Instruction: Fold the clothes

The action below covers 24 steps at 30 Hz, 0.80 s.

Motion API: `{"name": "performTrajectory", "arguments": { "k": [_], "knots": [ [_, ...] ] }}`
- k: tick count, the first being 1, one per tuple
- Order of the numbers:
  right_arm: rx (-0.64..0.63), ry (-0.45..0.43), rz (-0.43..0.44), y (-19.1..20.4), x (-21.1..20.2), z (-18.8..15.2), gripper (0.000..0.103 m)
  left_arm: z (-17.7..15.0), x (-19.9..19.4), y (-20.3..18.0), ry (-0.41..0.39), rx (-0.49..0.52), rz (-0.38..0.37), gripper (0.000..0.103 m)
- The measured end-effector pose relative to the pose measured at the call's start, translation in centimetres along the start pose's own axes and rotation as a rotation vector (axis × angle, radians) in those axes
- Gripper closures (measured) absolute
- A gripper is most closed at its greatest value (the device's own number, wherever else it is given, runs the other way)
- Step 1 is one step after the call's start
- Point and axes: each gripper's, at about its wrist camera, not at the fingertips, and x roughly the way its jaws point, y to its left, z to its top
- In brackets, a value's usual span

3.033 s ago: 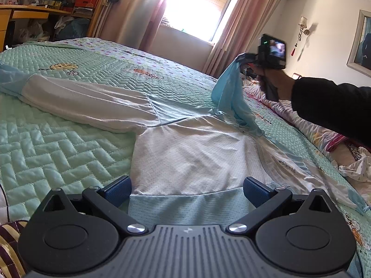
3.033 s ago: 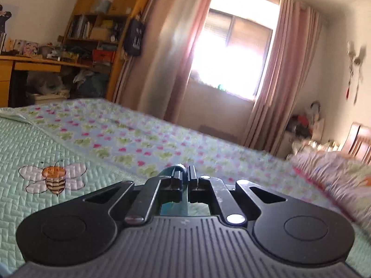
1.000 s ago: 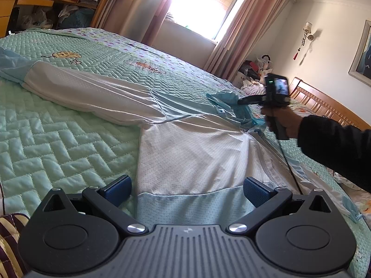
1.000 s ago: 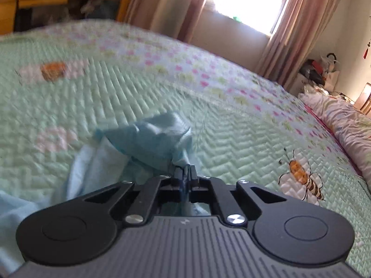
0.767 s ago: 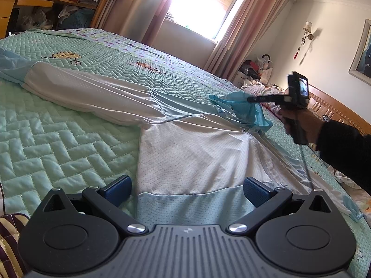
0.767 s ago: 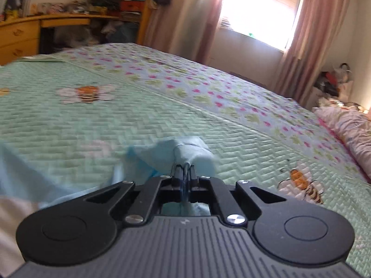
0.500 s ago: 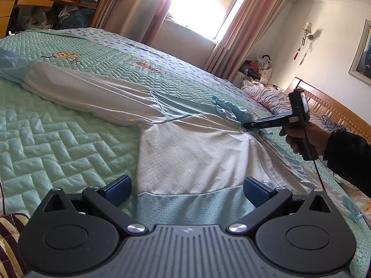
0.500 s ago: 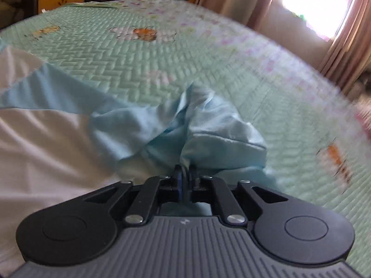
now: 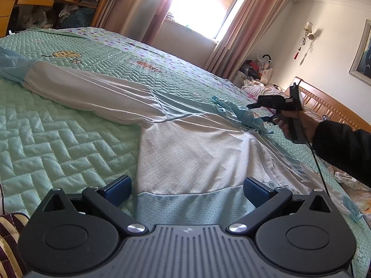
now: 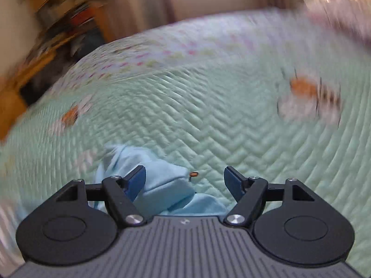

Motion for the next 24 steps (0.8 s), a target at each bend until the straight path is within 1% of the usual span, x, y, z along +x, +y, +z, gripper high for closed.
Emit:
{"name": "performTrajectory", "arguments": {
  "k": [2,4,5,6,7,9,11,15,17,19,21,23,24],
  "knots": [
    [0.016,0.018,0.053,0.3,1.1,-0.3,0.028,0.0,0.0,0.1,0.0,-0.007,-0.004,0.001],
    [-0.041,0.072,0.047,1.4,2.1,-0.7,0.035,0.0,0.0,0.2,-0.001,-0.01,-0.005,0.001],
    [-0.084,0.075,0.016,2.2,2.3,-0.8,0.051,0.0,0.0,0.2,-0.001,-0.009,-0.005,0.001],
    [-0.129,0.076,-0.018,3.1,2.4,-1.0,0.083,0.0,0.0,0.2,-0.001,-0.009,-0.005,0.001],
    [-0.142,0.068,-0.033,3.5,2.2,-0.9,0.096,0.0,0.0,0.2,-0.002,-0.009,-0.006,0.001],
    [-0.179,0.022,-0.058,4.4,1.3,-0.6,0.098,-0.1,0.0,0.3,-0.003,-0.012,-0.008,0.001],
    [-0.253,-0.029,-0.054,5.4,-0.2,-0.1,0.098,-0.1,0.0,0.4,-0.006,-0.017,-0.012,0.001],
    [-0.495,-0.161,-0.023,9.9,-5.0,-0.2,0.099,-0.2,-0.1,0.7,-0.013,-0.03,-0.021,0.001],
    [-0.688,-0.218,-0.038,12.9,-8.1,-1.9,0.099,-0.2,-0.1,0.8,-0.016,-0.041,-0.028,0.001],
    [-0.882,-0.257,-0.035,15.4,-11.6,-5.5,0.099,-0.2,-0.1,1.0,-0.018,-0.049,-0.033,0.001],
    [-1.075,-0.264,-0.03,17.5,-14.8,-10.8,0.099,-0.2,-0.1,1.0,-0.02,-0.054,-0.036,0.001],
    [-1.229,-0.235,-0.023,19.2,-16.8,-17.1,0.098,-0.2,-0.1,1.1,-0.021,-0.057,-0.037,0.001],
    [-1.278,-0.217,-0.028,19.5,-17.3,-20.0,0.094,-0.2,-0.1,1.1,-0.022,-0.058,-0.038,0.001]
  ]
}}
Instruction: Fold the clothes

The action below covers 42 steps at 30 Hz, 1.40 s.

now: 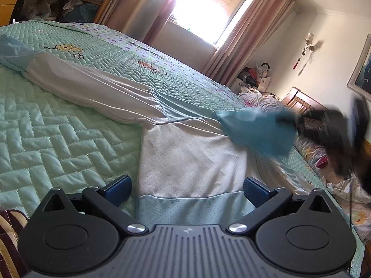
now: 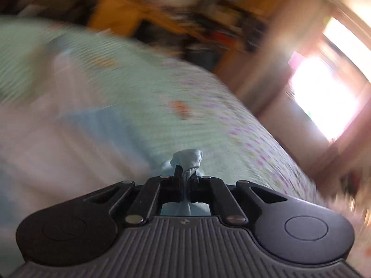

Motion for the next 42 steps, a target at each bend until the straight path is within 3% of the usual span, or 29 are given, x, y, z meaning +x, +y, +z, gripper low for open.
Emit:
{"name": "performTrajectory", "arguments": {
  "k": [1,2,3,9,12,17,20,22,23,24,26,29,32,35,37,38,39,42],
  "knots": [
    [-0.045,0.015,0.009,2.7,-0.9,-0.4,0.089,0.0,-0.1,0.1,-0.001,-0.001,-0.001,0.001],
    [-0.052,0.034,0.006,4.7,-1.5,-0.9,0.074,0.0,-0.1,0.1,-0.002,-0.003,-0.003,0.001],
    [-0.007,0.046,0.006,5.6,-2.0,-1.2,0.069,0.0,-0.2,0.2,-0.003,-0.005,-0.005,0.001],
    [0.347,0.032,-0.035,4.1,-5.2,-2.4,0.067,0.1,-0.1,0.2,-0.005,-0.013,-0.01,0.001],
    [0.411,0.082,-0.098,3.1,-5.2,-3.1,0.065,0.1,-0.1,0.2,-0.005,-0.013,-0.009,0.001],
    [0.801,0.193,-0.183,-2.0,-1.4,-5.7,0.062,0.0,-0.2,0.3,-0.005,-0.014,-0.011,0.001],
    [1.019,0.231,-0.185,-4.2,1.0,-8.1,0.062,0.0,-0.2,0.3,-0.005,-0.016,-0.012,0.001],
    [1.067,0.254,-0.163,-4.0,2.6,-8.9,0.064,0.1,-0.1,0.3,-0.004,-0.016,-0.013,0.001],
    [1.088,0.266,-0.151,-3.9,3.4,-9.3,0.072,0.1,-0.1,0.4,-0.004,-0.016,-0.014,0.001],
    [1.108,0.284,-0.137,-3.8,4.1,-9.7,0.087,0.1,-0.1,0.4,-0.004,-0.016,-0.014,0.001],
    [1.16,0.288,-0.154,-4.0,3.6,-10.5,0.099,0.0,-0.1,0.4,-0.005,-0.019,-0.016,0.001],
    [1.277,0.263,-0.213,-4.7,1.2,-12.4,0.099,0.0,-0.2,0.5,-0.004,-0.019,-0.017,0.001],
    [1.426,0.272,-0.263,-4.3,-0.7,-14.5,0.088,0.1,-0.2,0.5,-0.006,-0.025,-0.021,0.001],
    [1.342,0.181,-0.244,-2.4,-2.4,-11.3,0.083,0.1,-0.2,0.7,-0.009,-0.032,-0.025,0.001],
    [1.263,0.093,-0.187,-0.9,-3.0,-8.2,0.063,0.1,-0.2,0.8,-0.012,-0.038,-0.03,0.001],
    [1.212,0.076,-0.134,-0.4,-2.6,-6.9,0.046,0.1,-0.2,0.8,-0.013,-0.041,-0.033,0.001],
    [1.126,0.082,-0.094,0.3,-2.1,-5.4,0.04,0.1,-0.3,0.9,-0.015,-0.045,-0.035,0.001],
    [0.842,0.12,-0.059,2.6,-0.9,-1.8,0.04,0.1,-0.3,0.9,-0.015,-0.048,-0.037,0.001]
  ]
}}
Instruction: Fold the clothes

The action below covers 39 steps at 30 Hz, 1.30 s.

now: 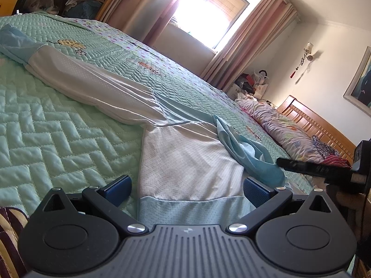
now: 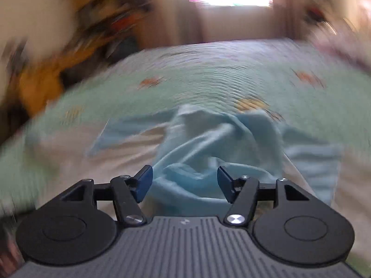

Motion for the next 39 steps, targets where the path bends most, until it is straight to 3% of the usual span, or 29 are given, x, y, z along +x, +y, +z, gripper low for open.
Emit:
{"name": "performTrajectory", "arguments": {
  "k": [2,5,7,10,11,13,14,17,18,20,24,26,27,29,31,32,33,34,37,39],
  "knots": [
    [-0.148,0.057,-0.024,1.6,1.1,0.0,0.043,0.0,0.0,0.0,0.0,-0.002,-0.001,0.001],
    [-0.303,0.17,-0.048,2.7,3.2,0.1,0.1,0.0,0.0,0.1,-0.001,-0.004,-0.002,0.001],
    [-0.36,0.122,-0.089,2.1,3.8,1.6,0.1,0.0,0.0,0.1,-0.001,-0.005,-0.002,0.001],
    [-0.327,-0.125,-0.152,1.1,1.0,4.9,0.1,0.0,0.0,0.1,-0.001,-0.008,-0.003,0.001],
    [-0.348,-0.206,-0.148,1.4,-0.1,4.9,0.1,0.0,0.0,0.1,-0.001,-0.009,-0.004,0.001],
    [-0.402,-0.272,-0.114,2.5,-1.2,2.9,0.099,0.0,0.0,0.1,-0.002,-0.01,-0.004,0.001],
    [-0.416,-0.248,-0.081,3.1,-0.9,1.3,0.095,0.0,0.0,0.1,-0.002,-0.011,-0.004,0.001],
    [-0.474,-0.029,0.038,5.2,0.2,-4.5,0.093,0.0,-0.1,0.1,-0.004,-0.012,-0.005,0.001],
    [-0.46,-0.01,0.05,5.4,-0.3,-5.7,0.092,0.0,-0.1,0.1,-0.004,-0.013,-0.006,0.001],
    [-0.383,-0.039,0.049,4.8,-2.2,-6.3,0.081,0.0,-0.1,0.2,-0.003,-0.013,-0.005,0.001],
    [-0.3,-0.128,-0.008,2.2,-4.1,-3.7,0.057,0.0,-0.1,0.1,-0.003,-0.012,-0.004,0.001],
    [-0.21,-0.127,-0.085,0.2,-2.7,-1.9,0.042,0.0,-0.1,0.1,-0.003,-0.012,-0.004,0.001],
    [-0.155,-0.115,-0.132,-1.0,-1.7,-1.1,0.04,0.0,-0.1,0.1,-0.003,-0.012,-0.004,0.001],
    [-0.051,-0.083,-0.214,-3.4,0.5,0.1,0.041,0.0,-0.1,0.1,-0.003,-0.013,-0.004,0.001],
    [0.011,0.001,-0.225,-5.3,2.9,-0.1,0.046,0.0,-0.1,0.2,-0.003,-0.014,-0.005,0.001],
    [0.042,0.044,-0.228,-6.3,4.1,-0.3,0.064,0.0,-0.1,0.2,-0.003,-0.015,-0.005,0.001],
    [0.072,0.087,-0.231,-7.3,5.3,-0.4,0.089,0.0,-0.1,0.2,-0.003,-0.015,-0.006,0.001],
    [0.093,0.122,-0.259,-8.1,5.9,-0.8,0.094,0.0,-0.1,0.2,-0.003,-0.015,-0.006,0.001],
    [0.239,0.113,-0.306,-11.1,4.8,-2.0,0.094,0.0,-0.1,0.2,-0.002,-0.015,-0.005,0.001],
    [0.301,0.064,-0.296,-11.3,3.3,-2.2,0.085,0.0,-0.1,0.1,-0.002,-0.015,-0.004,0.001]
  ]
}}
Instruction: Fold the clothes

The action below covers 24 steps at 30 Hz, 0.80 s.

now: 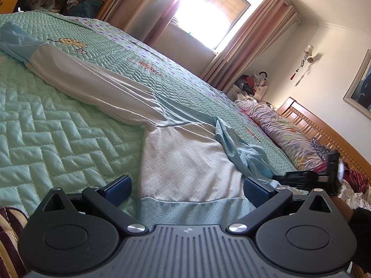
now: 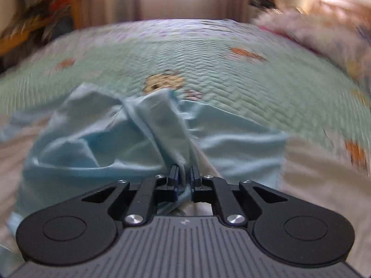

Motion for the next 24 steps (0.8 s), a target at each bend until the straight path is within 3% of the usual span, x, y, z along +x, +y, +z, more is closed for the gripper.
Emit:
{"name": "performTrajectory", "arguments": {
  "k": [2,4,5,6,10,12,14,16,18,20,24],
  "knots": [
    [0.003,-0.078,0.026,0.7,-2.0,-0.1,0.08,0.0,0.0,0.0,0.0,0.001,0.001,0.001],
    [-0.026,-0.148,0.066,2.2,-3.0,0.2,0.056,0.0,0.0,0.0,0.0,0.001,0.0,0.001],
    [-0.035,-0.17,0.084,2.9,-3.0,0.7,0.039,0.0,-0.1,0.0,0.0,0.001,0.0,0.001],
    [-0.048,-0.176,0.097,3.5,-2.4,1.4,0.033,0.0,-0.1,0.0,-0.001,0.0,-0.001,0.001],
    [-0.025,-0.092,0.12,3.1,3.0,4.1,0.037,0.0,-0.1,0.0,-0.001,0.0,-0.001,0.001],
    [0.017,-0.047,0.093,1.4,4.9,4.7,0.061,0.0,-0.1,0.0,0.0,-0.001,-0.001,0.001],
    [0.093,-0.017,0.041,-0.6,5.7,4.9,0.067,0.0,-0.1,0.0,0.0,0.0,0.0,0.001],
    [0.158,-0.024,0.038,-1.8,6.0,5.3,0.067,0.0,-0.1,0.0,0.001,0.001,0.0,0.001],
    [0.138,-0.066,0.079,-1.3,5.3,5.9,0.066,0.0,-0.1,0.0,0.002,0.002,0.001,0.001],
    [0.113,-0.065,0.065,-0.6,6.1,6.7,0.066,0.0,-0.1,0.0,0.002,0.002,0.0,0.001],
    [0.136,0.032,0.084,-1.0,9.1,8.1,0.069,0.0,-0.1,0.0,0.002,0.003,0.001,0.001]
  ]
}}
